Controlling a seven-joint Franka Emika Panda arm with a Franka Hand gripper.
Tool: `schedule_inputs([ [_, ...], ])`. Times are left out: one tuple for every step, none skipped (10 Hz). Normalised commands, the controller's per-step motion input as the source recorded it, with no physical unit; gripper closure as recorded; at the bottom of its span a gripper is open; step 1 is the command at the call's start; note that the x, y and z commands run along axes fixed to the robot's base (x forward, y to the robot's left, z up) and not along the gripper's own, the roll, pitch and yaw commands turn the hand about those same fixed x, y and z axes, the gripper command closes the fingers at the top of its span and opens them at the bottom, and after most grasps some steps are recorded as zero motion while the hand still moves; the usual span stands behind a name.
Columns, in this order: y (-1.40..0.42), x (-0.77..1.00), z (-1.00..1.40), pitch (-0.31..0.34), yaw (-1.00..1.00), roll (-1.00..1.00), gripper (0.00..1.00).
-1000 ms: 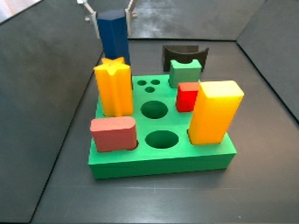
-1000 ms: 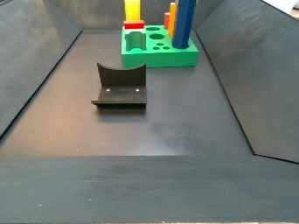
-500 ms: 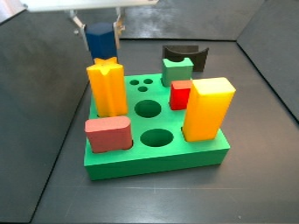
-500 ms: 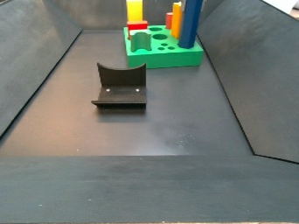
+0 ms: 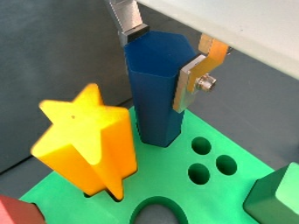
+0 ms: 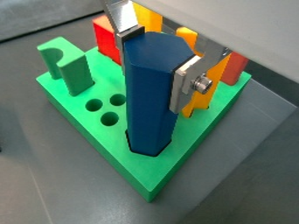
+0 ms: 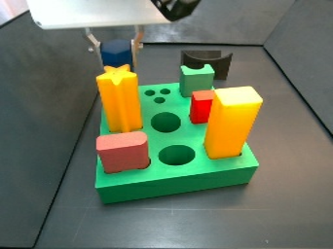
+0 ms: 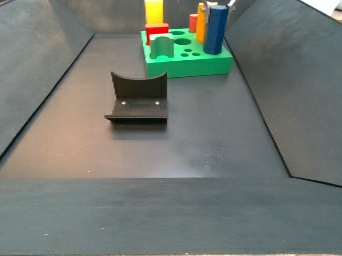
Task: Pick up the hexagon object. Move up. Move to above the board. Insert the hexagon object.
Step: Insert the hexagon object.
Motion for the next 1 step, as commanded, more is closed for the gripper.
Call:
schedule_inputs([
  [0.00,0.00,0.00,0.000,0.00,0.00,1.00],
])
